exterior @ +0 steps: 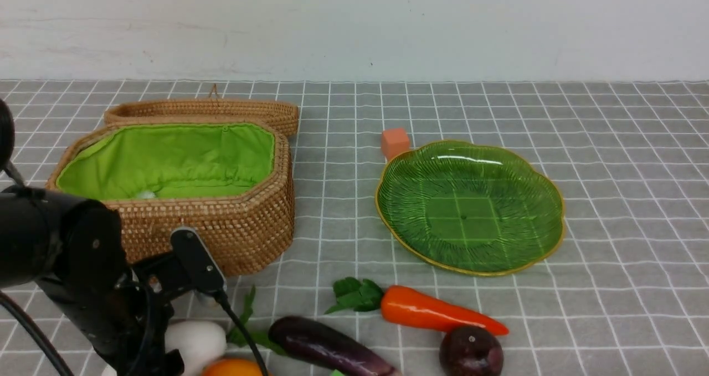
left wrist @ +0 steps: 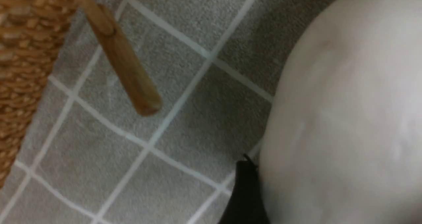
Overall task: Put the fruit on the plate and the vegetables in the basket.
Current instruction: Take a daikon with your left arm and place it on the basket on the left.
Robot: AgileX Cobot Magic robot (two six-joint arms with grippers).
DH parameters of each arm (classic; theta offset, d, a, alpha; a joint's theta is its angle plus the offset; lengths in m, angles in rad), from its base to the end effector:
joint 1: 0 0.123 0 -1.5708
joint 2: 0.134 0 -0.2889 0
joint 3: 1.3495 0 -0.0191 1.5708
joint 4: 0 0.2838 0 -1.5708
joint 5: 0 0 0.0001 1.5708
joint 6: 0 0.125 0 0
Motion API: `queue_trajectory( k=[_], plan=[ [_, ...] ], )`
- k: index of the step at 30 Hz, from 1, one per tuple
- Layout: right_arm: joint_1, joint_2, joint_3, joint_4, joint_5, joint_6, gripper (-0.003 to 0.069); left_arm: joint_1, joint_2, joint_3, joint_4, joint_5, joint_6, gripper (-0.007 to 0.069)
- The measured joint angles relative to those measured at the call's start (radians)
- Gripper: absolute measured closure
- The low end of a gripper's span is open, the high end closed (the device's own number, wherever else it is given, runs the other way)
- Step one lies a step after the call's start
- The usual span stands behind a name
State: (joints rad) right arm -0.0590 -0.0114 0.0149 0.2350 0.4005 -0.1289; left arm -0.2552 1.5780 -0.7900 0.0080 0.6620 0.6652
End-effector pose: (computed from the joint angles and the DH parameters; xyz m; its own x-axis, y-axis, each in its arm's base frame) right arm 0.1136 0.0047 0.1634 -0.3027 0.1057 -0.9472 -0.0010 0.9938 0.1112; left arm 0.2862 -0.0740 0.1183 -0.5847 0.7955 -0.1588 0.7859 0.6040 0.1323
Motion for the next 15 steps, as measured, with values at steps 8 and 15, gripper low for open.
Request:
queue_trajectory(
  k=[8, 15],
  plan=[
    [0.000, 0.000, 0.000, 0.000, 0.000, 0.000, 0.0418, 0.000, -0.158, -0.029, 0.053, 0.184, -0.028, 0.0093],
    [0.000, 0.000, 0.000, 0.000, 0.000, 0.000, 0.0418, 0.032, -0.266, -0.322, 0.069, 0.416, -0.040, 0.0093]
  ],
)
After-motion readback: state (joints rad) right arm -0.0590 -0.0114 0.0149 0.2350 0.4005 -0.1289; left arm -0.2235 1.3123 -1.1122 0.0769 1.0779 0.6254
